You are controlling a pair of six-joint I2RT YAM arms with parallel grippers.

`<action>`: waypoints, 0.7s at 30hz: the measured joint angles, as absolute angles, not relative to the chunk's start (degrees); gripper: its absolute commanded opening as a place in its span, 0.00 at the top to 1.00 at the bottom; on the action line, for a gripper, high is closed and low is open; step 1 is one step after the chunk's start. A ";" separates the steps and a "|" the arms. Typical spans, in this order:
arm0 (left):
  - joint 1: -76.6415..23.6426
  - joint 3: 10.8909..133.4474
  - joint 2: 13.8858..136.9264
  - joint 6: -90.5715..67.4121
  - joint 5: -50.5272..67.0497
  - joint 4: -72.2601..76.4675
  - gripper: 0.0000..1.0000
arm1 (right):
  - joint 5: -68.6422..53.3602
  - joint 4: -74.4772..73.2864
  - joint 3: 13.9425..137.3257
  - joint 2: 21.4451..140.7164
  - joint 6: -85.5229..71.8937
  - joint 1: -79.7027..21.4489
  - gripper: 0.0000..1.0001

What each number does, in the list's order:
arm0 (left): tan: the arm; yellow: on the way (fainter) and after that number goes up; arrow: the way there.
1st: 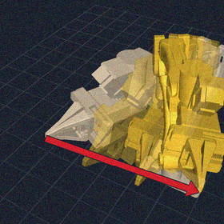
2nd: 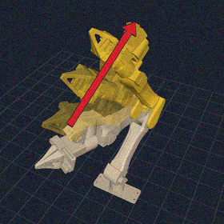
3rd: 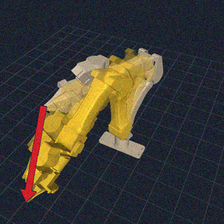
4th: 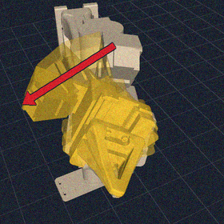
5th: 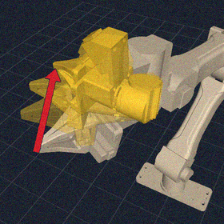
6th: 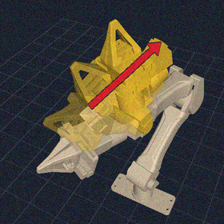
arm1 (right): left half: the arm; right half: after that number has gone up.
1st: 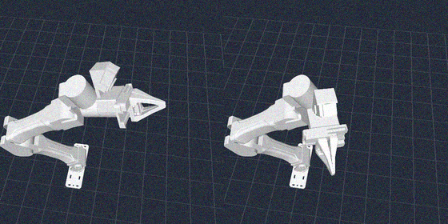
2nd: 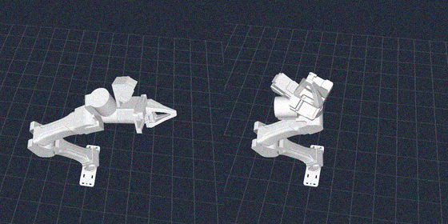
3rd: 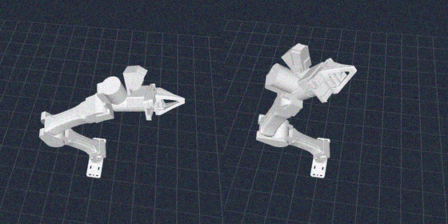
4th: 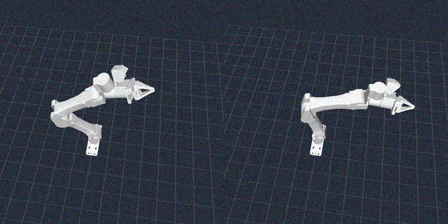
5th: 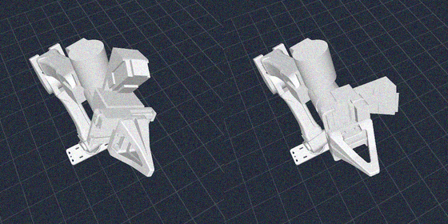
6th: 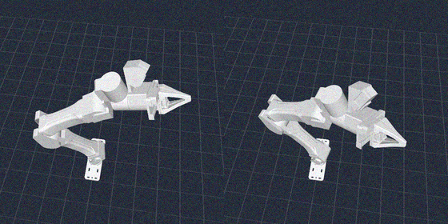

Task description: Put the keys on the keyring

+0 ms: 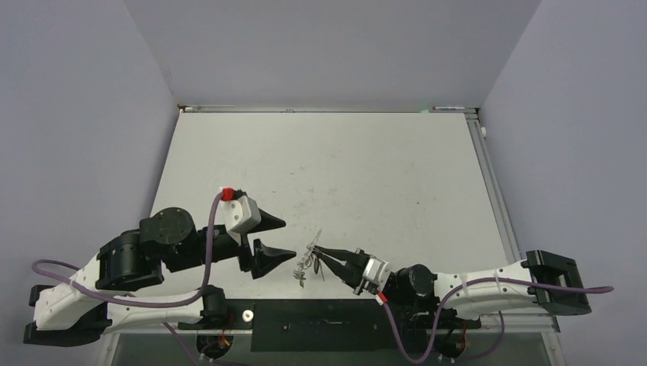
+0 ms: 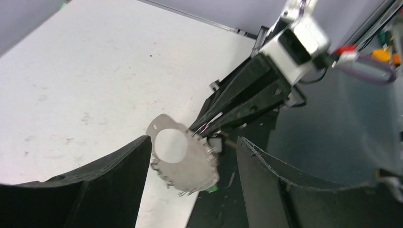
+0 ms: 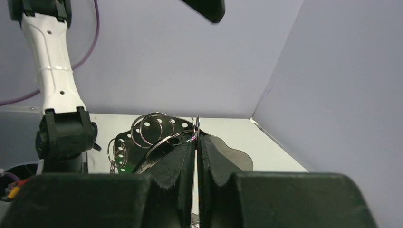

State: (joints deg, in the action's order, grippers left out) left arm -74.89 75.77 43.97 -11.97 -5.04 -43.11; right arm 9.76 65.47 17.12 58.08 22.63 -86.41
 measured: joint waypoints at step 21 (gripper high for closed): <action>-74.89 57.45 37.52 17.61 7.46 -30.72 0.65 | -0.25 52.36 16.03 49.80 15.29 -86.67 0.95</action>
